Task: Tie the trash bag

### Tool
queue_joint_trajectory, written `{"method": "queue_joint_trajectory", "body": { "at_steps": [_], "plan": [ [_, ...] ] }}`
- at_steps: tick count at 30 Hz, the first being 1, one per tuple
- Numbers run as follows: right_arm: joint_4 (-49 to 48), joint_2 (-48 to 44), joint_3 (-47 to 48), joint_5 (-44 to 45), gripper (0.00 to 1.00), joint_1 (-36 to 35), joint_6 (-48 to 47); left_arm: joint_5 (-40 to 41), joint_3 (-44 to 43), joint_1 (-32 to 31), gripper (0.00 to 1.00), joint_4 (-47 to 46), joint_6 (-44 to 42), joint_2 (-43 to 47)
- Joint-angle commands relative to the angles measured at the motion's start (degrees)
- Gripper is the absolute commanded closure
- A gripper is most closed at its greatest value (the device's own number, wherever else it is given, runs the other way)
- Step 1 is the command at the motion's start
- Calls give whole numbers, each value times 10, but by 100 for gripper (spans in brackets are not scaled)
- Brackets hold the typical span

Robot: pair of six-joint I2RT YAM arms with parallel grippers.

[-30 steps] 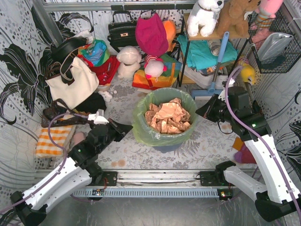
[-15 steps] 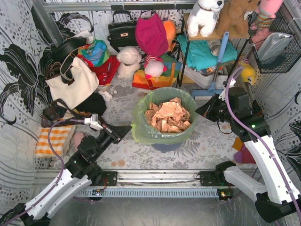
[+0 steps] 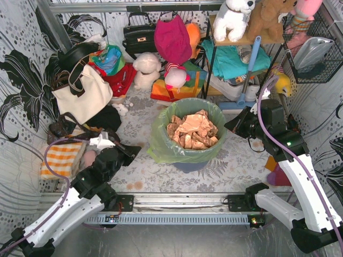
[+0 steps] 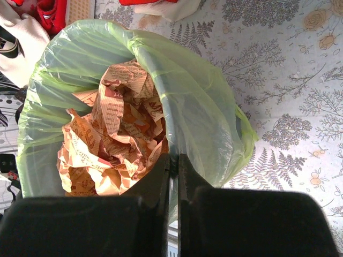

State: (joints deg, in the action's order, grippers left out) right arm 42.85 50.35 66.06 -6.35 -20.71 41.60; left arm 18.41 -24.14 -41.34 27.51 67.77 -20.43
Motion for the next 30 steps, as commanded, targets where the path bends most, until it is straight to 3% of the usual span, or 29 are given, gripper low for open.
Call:
{"method": "queue_joint_trajectory", "body": {
  "at_steps": [1,7,10,14,20,27,30],
  "plan": [
    [14,1,1,11,100,-3,9,53,-29,2,100,44,10,-21],
    [14,5,4,-1,100,-3,7,-40,3,3,100,-134,-52,-10],
    [12,4,3,0,100,-3,7,-18,8,2,98,-99,-7,-16],
    [10,4,3,-1,100,-3,7,-29,24,3,69,-77,33,-39],
    [8,5,8,0,100,-3,7,-69,44,2,42,-119,41,-94],
    [11,4,9,3,100,-3,7,-111,56,2,28,-196,27,-151],
    [12,4,9,3,100,-3,8,-120,62,2,27,-218,22,-165]
  ]
}}
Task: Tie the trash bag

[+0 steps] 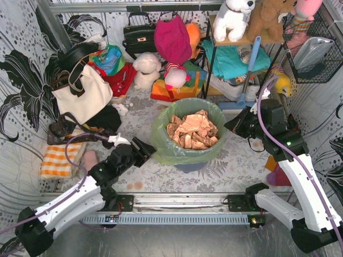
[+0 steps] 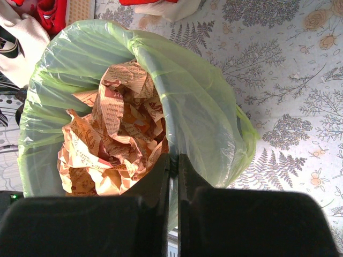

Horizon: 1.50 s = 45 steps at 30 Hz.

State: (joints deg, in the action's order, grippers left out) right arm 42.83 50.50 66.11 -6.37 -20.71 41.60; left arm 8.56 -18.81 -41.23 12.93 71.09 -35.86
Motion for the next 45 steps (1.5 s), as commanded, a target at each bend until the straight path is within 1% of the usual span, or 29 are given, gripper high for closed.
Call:
{"method": "queue_joint_trajectory", "body": {
  "at_steps": [1,6,7,9,12,15,16,19,22,23,25,26,28,33,35,37,40,42,45],
  "plan": [
    [11,2,9,3,100,-3,7,-24,12,1,28,-78,-12,-15],
    [11,3,9,2,100,-3,7,-39,32,1,32,-132,-14,-48],
    [12,4,9,2,100,-3,7,-42,35,1,35,-138,-15,-55],
    [13,5,9,3,100,-3,6,-44,36,1,43,-151,-17,-63],
    [16,4,9,4,100,-3,6,-39,31,1,65,-138,-22,-61],
    [18,1,10,6,100,-3,7,-11,14,1,96,-83,-19,-39],
    [18,-1,10,8,100,-3,8,4,4,2,100,-56,-18,-31],
    [16,-8,14,11,100,-3,14,42,-27,2,100,0,-35,-2],
    [13,-10,21,23,100,-3,8,58,-51,6,100,22,-57,-1],
    [15,-11,29,31,88,-3,2,56,-57,7,100,24,-63,-10],
    [25,-6,53,47,62,-3,-11,47,-64,9,100,25,-69,-31],
    [32,-1,68,57,53,-3,-20,46,-68,9,100,25,-71,-40],
    [50,12,103,76,46,-3,-34,45,-71,12,100,22,-74,-51],
    [81,32,156,128,44,-3,-65,28,-85,40,100,-3,-97,-79],
    [94,43,161,157,45,-2,-75,11,-91,56,100,-15,-107,-95],
    [92,52,152,168,46,-1,-80,-5,-95,73,100,-32,-114,-107],
    [70,57,123,165,46,4,-79,-26,-105,97,100,-47,-130,-127],
    [56,58,101,161,46,23,-84,-40,-115,110,100,-50,-144,-144],
    [28,58,59,105,47,75,-95,-67,-126,121,100,-61,-164,-172]
  ]
}}
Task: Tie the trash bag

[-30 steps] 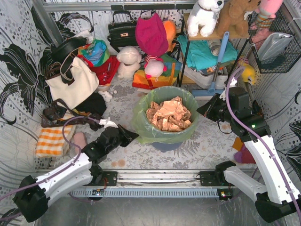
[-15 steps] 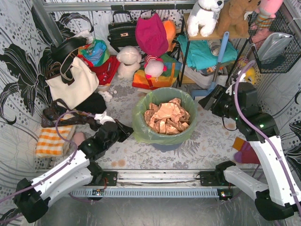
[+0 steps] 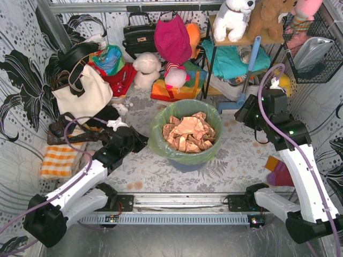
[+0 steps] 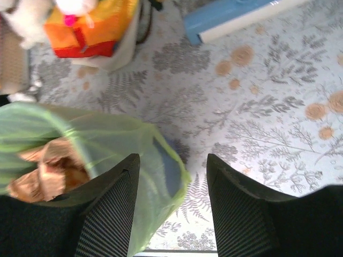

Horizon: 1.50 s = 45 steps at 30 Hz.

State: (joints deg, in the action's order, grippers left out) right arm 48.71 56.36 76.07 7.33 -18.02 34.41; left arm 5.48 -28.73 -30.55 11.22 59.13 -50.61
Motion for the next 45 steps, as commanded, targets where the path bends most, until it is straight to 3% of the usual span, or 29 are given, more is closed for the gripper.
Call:
{"method": "queue_joint_trajectory", "body": {
  "at_steps": [1,5,11,17,31,45],
  "plan": [
    [-41,-1,-59,-54,48,65,-25,-48,-27,15,100,-52,-53,-34],
    [-89,-8,-147,-143,51,117,-26,-110,-32,23,100,-79,-86,-78],
    [-221,-48,-326,-289,53,127,29,-200,-30,23,100,-124,-108,-113],
    [-356,-72,-463,-394,55,127,77,-215,-23,23,100,-120,-112,-115],
    [-492,41,-527,-444,61,127,79,-216,-19,23,100,-119,-106,-117],
    [-562,139,-553,-471,67,127,70,-210,-12,23,100,-121,-101,-115]
  ]
}}
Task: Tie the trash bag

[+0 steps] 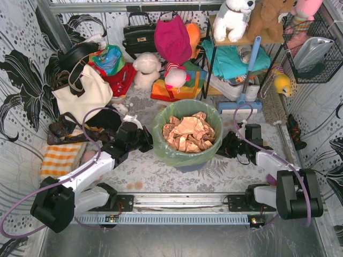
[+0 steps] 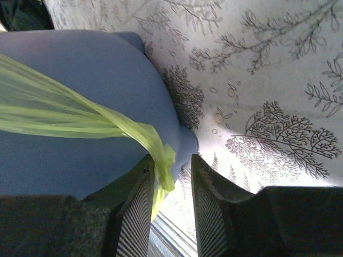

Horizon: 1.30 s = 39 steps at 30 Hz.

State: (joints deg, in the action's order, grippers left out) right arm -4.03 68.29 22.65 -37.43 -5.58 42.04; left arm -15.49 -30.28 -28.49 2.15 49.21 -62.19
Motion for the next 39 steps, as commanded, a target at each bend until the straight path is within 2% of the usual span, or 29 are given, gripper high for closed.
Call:
{"method": "queue_joint_trajectory", "body": {
  "at_steps": [1,6,13,17,21,25,29,33,39],
  "plan": [
    [-42,25,-22,-26,68,3,-7,-1,5,2,100,-31,-1,2],
    [-57,36,-30,-29,74,3,-4,0,7,3,100,-31,1,2],
    [-28,-14,-30,-6,100,3,4,18,7,2,100,-7,3,24],
    [47,-75,-17,42,100,3,-5,51,11,3,100,38,10,52],
    [171,-147,18,129,100,3,-33,101,5,3,100,110,22,87],
    [269,-212,57,178,100,3,-58,115,-2,3,100,149,24,125],
    [308,-242,104,159,100,3,-71,86,-14,3,100,141,24,161],
    [291,-256,133,96,100,3,-64,38,-29,3,100,102,16,182],
    [285,-280,193,67,100,3,-36,5,-67,3,100,103,-3,182]
  ]
}}
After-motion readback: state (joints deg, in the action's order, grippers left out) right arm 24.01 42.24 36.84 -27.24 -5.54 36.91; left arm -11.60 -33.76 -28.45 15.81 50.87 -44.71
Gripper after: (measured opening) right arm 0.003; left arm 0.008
